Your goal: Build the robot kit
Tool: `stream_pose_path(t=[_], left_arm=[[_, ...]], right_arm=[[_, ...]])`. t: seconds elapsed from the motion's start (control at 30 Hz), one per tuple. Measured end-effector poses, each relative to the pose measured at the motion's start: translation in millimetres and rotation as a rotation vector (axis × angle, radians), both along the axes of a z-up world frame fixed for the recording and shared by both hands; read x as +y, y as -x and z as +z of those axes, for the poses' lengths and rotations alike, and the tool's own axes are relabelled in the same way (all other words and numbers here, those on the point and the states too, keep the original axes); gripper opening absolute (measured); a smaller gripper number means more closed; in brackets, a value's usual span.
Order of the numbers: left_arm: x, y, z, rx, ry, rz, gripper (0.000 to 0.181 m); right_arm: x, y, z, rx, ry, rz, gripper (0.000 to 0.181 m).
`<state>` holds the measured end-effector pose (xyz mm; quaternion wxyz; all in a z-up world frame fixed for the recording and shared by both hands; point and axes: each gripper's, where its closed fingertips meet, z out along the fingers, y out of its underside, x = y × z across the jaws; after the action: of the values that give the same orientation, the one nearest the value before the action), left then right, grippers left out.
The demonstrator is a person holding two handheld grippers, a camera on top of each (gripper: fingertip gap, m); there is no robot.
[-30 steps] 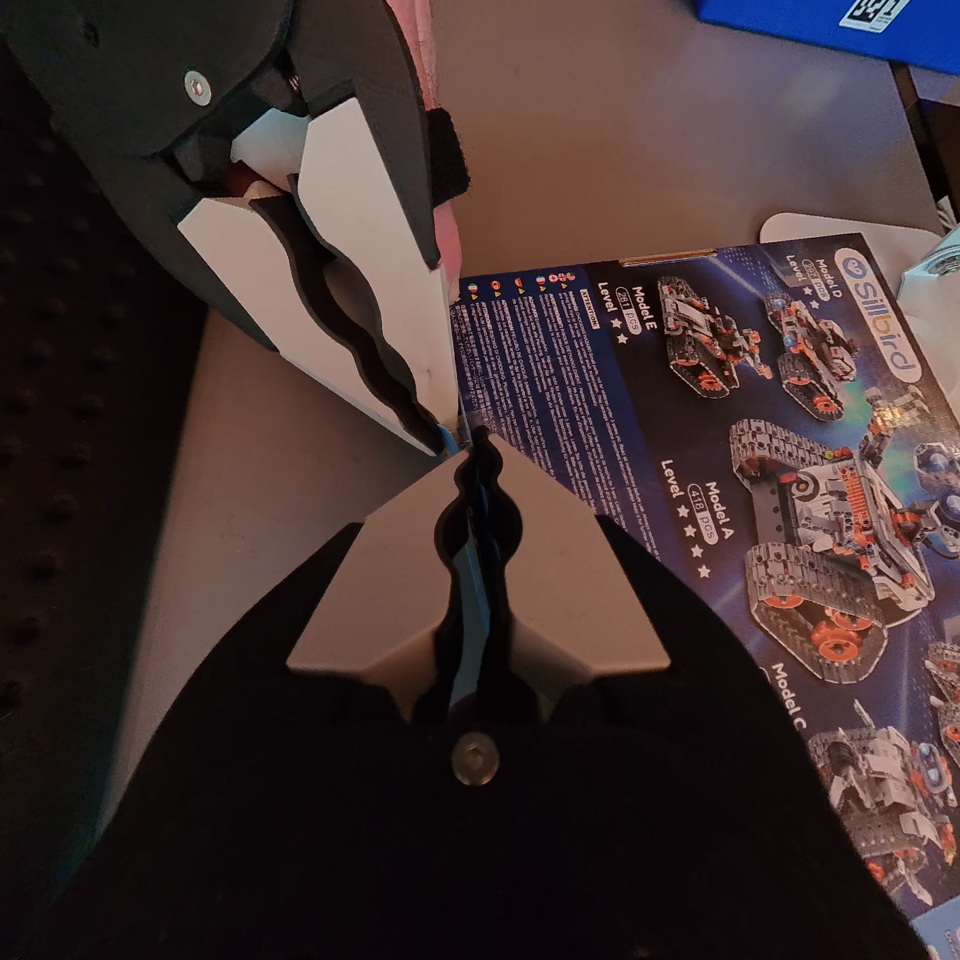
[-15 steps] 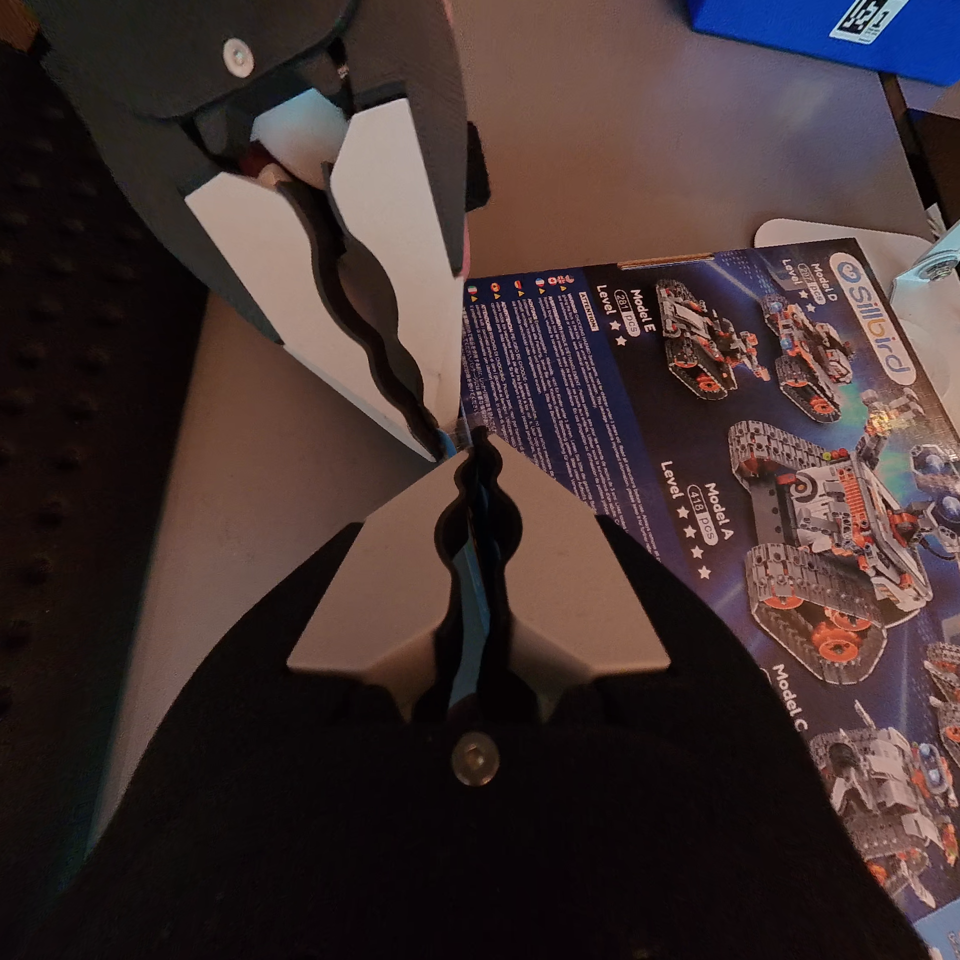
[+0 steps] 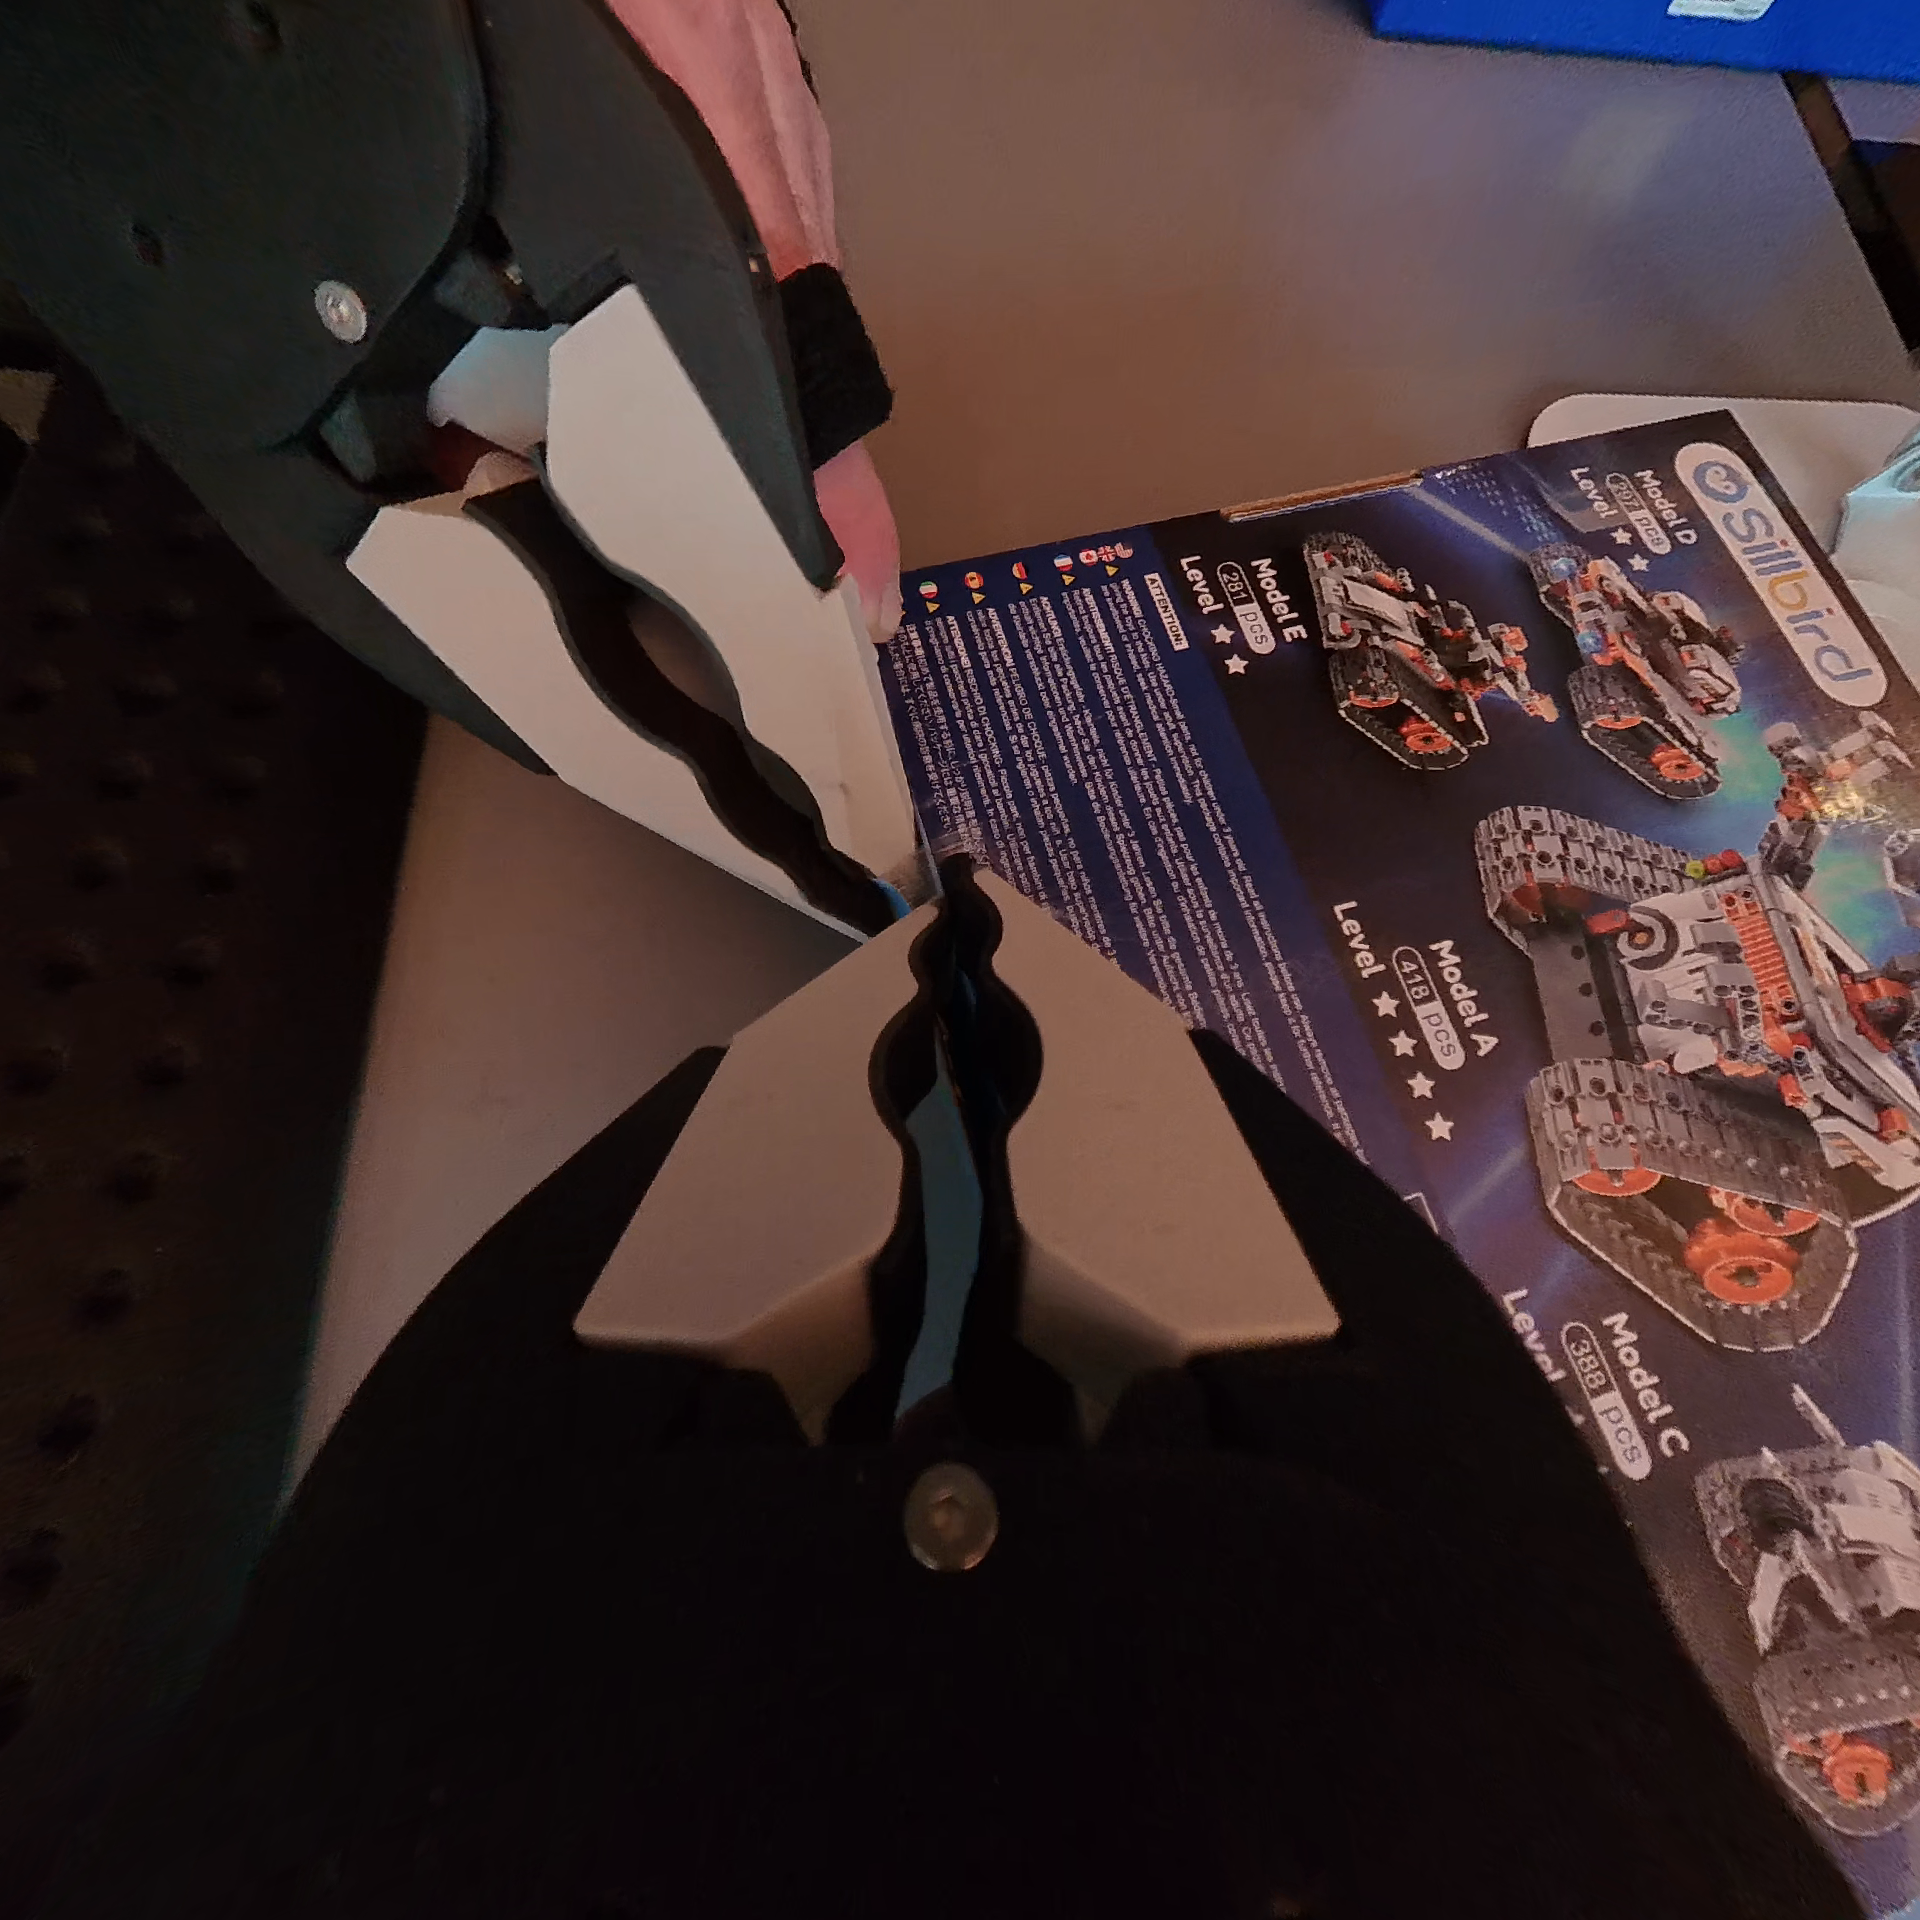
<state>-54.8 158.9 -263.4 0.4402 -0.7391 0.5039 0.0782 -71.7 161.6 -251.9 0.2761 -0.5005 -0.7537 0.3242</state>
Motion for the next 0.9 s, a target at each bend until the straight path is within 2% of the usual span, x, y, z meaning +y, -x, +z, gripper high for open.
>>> stream_pose_path(t=[0.03, 0.17, 0.33, 0.43, 0.9], left_arm=[[-0.1, 0.1, -0.1, -0.022, 0.029, 0.018, 0.0], [-0.5, 0.7, 0.2, -0.121, 0.142, 0.106, 0.0], [0.4, -0.1, 5.1, -0.222, 0.16, 0.136, 0.0], [3.3, -0.7, 4.4, -0.089, -0.011, 0.113, 0.0], [5.6, -4.2, 5.1, 0.045, -0.214, 0.041, 0.0]], right_arm=[[0.3, -0.3, 0.0, 0.015, -0.017, -0.004, 0.0], [1.0, -1.7, 0.7, 0.091, -0.09, -0.015, 0.0], [1.3, -2.0, 1.9, 0.134, -0.133, -0.017, 0.0], [2.8, -3.2, 2.2, 0.129, -0.104, -0.022, 0.0], [3.7, -4.0, 4.4, 0.135, -0.062, -0.053, 0.0]])
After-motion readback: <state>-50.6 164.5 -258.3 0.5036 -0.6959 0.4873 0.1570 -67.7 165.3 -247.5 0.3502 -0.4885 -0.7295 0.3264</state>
